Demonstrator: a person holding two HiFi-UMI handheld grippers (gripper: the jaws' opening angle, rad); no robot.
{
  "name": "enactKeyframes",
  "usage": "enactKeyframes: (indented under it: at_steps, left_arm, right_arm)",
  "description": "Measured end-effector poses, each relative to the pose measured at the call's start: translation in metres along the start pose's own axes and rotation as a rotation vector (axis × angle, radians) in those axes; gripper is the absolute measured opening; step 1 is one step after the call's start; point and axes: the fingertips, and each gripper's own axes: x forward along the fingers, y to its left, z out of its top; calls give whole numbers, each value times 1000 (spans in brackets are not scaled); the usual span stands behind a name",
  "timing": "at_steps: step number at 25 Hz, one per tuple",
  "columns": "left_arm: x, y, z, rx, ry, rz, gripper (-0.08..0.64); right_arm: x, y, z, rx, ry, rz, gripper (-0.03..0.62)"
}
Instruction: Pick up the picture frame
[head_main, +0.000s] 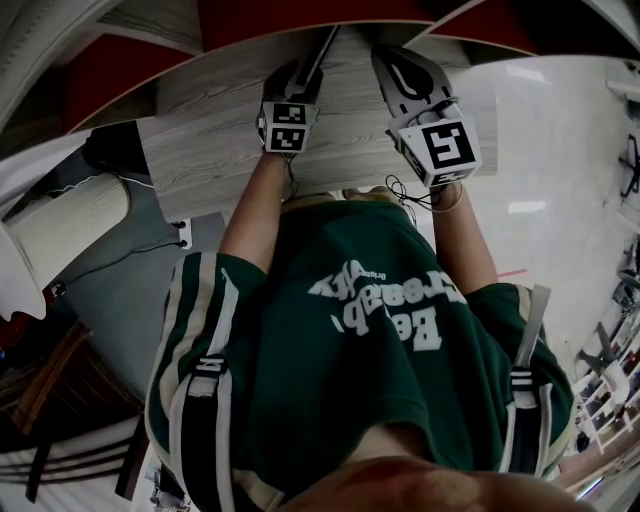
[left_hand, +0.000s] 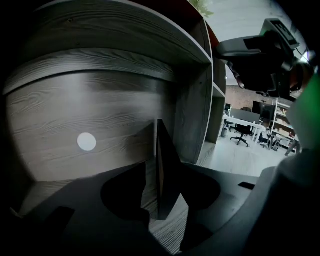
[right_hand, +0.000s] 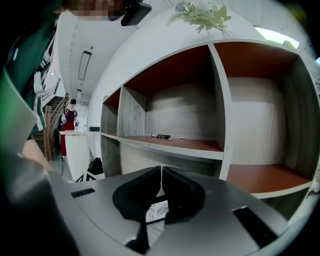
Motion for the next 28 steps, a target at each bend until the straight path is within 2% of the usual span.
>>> enactKeyframes:
  at_steps: [5,12,17,21,22,23,28]
  left_arm:
    - [10,5,-11,-23,6,-11,198]
    - [27,6,-33,2,41,-23,196]
    - [38,5,-33,7,36,-30,196]
    - [39,8,-26,12,9,-22,156]
    - [39,9,-26,13,9,-15,56]
    - [39,10,-26,13,9,-6,29]
    - [38,14,-26,10,1,14,28]
  right_arm:
    - [6,6,-4,-10,-11,26,34]
    - [9,5,-12,-42,15,16,34]
    - [9,3,-16,-52,23,6,34]
    - [9,3,-16,-59,24,-8,34]
    - [8,2,-17,-59,25,-7,34]
    - [7,2,-18,-59,26,-7,34]
    - [9,2,-20,-57,28,-2,34]
